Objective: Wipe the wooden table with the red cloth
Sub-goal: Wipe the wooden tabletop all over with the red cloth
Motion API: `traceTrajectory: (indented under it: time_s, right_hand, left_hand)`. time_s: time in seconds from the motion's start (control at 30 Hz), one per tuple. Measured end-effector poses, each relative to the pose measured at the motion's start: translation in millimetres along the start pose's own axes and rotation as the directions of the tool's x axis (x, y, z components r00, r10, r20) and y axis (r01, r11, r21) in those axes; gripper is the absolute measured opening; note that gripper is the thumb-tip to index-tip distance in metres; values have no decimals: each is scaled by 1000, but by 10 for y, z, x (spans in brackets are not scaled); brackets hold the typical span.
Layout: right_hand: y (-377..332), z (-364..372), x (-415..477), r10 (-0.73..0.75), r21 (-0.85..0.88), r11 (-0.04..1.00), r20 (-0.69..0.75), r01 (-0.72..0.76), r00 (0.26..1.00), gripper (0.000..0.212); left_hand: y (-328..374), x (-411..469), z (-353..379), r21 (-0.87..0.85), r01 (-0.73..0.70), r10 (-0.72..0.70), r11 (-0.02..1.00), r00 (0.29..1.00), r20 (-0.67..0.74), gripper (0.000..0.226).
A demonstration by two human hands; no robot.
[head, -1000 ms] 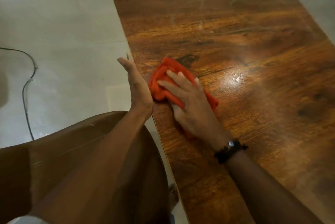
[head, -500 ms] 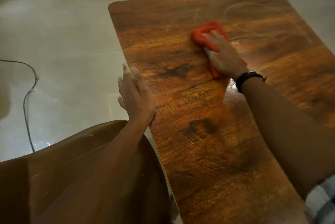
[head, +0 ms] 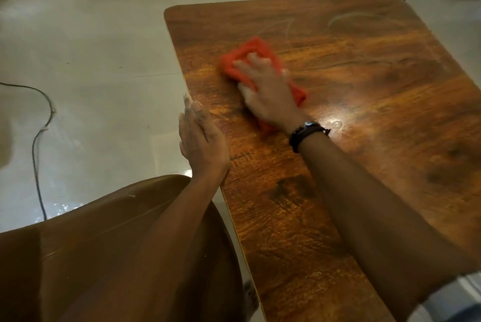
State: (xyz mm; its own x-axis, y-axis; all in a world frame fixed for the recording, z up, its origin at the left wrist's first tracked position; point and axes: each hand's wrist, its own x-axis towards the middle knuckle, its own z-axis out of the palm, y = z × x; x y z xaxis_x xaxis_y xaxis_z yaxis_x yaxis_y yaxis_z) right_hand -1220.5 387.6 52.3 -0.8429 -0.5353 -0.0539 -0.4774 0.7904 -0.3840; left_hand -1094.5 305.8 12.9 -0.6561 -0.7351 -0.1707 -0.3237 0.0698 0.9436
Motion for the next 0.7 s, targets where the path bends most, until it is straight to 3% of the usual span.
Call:
traceTrajectory:
  time_s: [0.13,0.23,0.43,0.5,0.53,0.6,0.63,0.7]
  right_hand:
    - [-526,233,-237,-227,82,972,101,220,969,47]
    - [-405,190,-595,-225,163,964,84,209,971,48]
    - [-183,110,-1831,-124,120,986,93,112,988,53]
    - [9,44,-1975,-121,67,991,101,115,988,54]
    - [136,-10,-1960,-108,62,993,100,102,989,55]
    - [456,-139,-1842,-64,70,996,61,60,996,56]
    - [632,-201,-1756,-41,71,997,31,39,999,55]
    - [1034,-336,-1553,20,76,997,-22,-18,1000,52]
  left_hand:
    - [-5,6,-10,-200,67,-70,977,998,-10,94]
    - [11,-13,-26,-247,120,-129,962,991,-22,87]
    - [73,-80,-29,-238,21,-24,971,1000,-9,60]
    - [35,-64,-43,-63,-63,62,996,998,-17,64]
    - [43,-58,-52,106,-121,123,987,992,-11,67]
    - [95,-72,-28,492,-233,240,839,969,50,70]
    - [137,-99,-8,607,-292,292,739,951,101,73]
    - [302,-161,113,680,-431,358,593,898,257,77]
